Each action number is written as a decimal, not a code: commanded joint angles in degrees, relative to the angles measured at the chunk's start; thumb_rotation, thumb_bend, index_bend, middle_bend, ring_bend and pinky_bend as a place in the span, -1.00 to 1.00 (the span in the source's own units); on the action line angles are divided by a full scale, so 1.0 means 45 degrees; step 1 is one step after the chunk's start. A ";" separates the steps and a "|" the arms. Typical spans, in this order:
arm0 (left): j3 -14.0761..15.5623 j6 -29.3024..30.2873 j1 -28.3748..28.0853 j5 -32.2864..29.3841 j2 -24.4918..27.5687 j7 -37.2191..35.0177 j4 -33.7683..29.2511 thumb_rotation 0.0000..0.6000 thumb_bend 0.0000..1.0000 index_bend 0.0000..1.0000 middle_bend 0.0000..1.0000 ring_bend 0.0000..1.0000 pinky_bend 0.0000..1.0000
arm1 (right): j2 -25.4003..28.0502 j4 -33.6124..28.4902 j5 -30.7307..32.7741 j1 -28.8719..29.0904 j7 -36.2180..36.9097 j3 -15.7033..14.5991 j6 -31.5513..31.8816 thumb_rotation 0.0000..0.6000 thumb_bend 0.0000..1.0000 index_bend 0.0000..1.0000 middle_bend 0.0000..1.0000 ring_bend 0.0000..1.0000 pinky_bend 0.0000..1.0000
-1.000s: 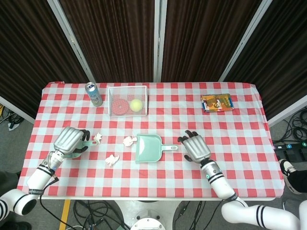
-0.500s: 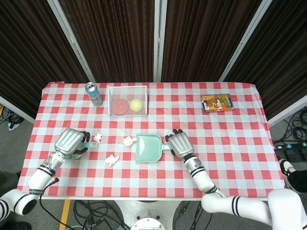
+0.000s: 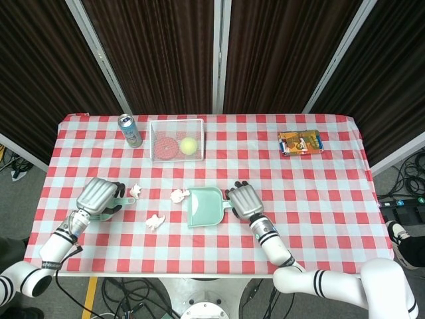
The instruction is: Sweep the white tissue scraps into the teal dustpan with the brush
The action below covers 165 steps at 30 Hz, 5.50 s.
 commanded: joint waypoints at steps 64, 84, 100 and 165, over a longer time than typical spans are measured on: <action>-0.0482 -0.1118 -0.1814 -0.0748 0.0358 -0.5987 -0.2578 1.00 -0.12 0.15 0.17 0.22 0.72 | 0.1213 -0.0126 0.0387 0.1402 0.1394 -0.0503 -0.1068 1.00 -0.25 0.25 0.13 -0.38 -0.48; -0.1572 0.0780 -0.0998 -0.3625 -0.3821 -0.0316 -0.1998 1.00 -0.09 0.15 0.17 0.22 0.71 | 0.1275 -0.0225 0.0537 0.1498 0.1424 -0.0661 -0.0960 1.00 -0.25 0.26 0.14 -0.38 -0.49; -0.2821 0.0205 -0.1818 -0.3337 -0.5766 -0.1233 0.0684 1.00 -0.07 0.15 0.18 0.20 0.70 | 0.0909 -0.0025 0.0946 0.1591 0.1374 -0.0496 -0.0699 1.00 -0.25 0.27 0.14 -0.38 -0.51; -0.1980 0.0388 -0.1584 -0.0331 -0.2717 -0.3545 -0.1343 1.00 -0.04 0.15 0.17 0.08 0.68 | 0.0921 0.0063 0.0451 0.0886 0.3047 -0.0272 -0.0590 1.00 -0.82 -0.53 -0.40 -0.76 -0.70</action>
